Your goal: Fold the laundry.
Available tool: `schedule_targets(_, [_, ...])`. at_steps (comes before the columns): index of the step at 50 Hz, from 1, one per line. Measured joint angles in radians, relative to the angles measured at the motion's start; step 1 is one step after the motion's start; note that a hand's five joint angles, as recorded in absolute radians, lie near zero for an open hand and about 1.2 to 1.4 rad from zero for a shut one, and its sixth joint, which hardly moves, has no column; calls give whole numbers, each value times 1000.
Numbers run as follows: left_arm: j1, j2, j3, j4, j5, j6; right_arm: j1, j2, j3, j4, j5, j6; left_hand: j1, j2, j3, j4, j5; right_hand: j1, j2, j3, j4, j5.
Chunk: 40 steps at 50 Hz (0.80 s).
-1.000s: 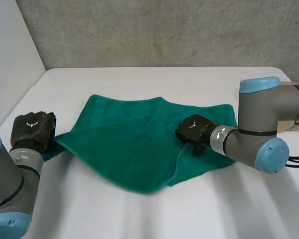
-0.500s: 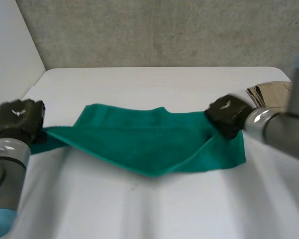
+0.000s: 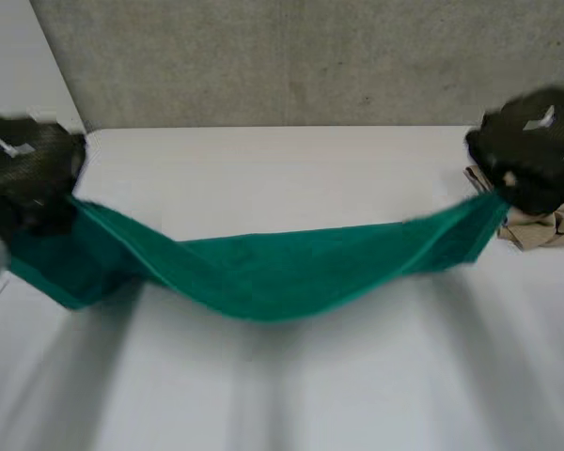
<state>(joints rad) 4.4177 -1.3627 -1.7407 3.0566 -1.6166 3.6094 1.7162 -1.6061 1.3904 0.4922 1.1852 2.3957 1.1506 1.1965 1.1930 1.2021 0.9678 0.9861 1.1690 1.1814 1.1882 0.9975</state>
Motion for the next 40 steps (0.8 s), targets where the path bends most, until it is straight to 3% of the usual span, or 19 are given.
schedule_targets(8, [4, -330, 32, 38, -6, -1, -2, 326, 26, -33, 10, 5, 0, 0, 0, 0, 0, 2, 0, 0, 0, 0])
schedule_targets(13, [8, -434, 64, 55, -9, -2, 2, 444, 16, -75, 17, 29, 0, 0, 0, 0, 0, 2, 0, 0, 0, 0])
schedule_targets(16, [10, -476, 80, 75, -10, -2, 0, 504, 9, -101, 21, 56, 0, 0, 0, 0, 0, -185, -226, -234, -239, -212])
schedule_targets(26, [13, -478, 82, 100, -13, -1, -5, 513, 8, -92, 22, 74, 0, 0, 0, 0, 0, -446, -543, -563, -574, -549])
schedule_targets(40, [14, -453, 50, 98, -14, -1, 3, 518, -29, 39, 5, 82, 0, 0, 0, 0, 0, -473, -580, -599, -605, -587])
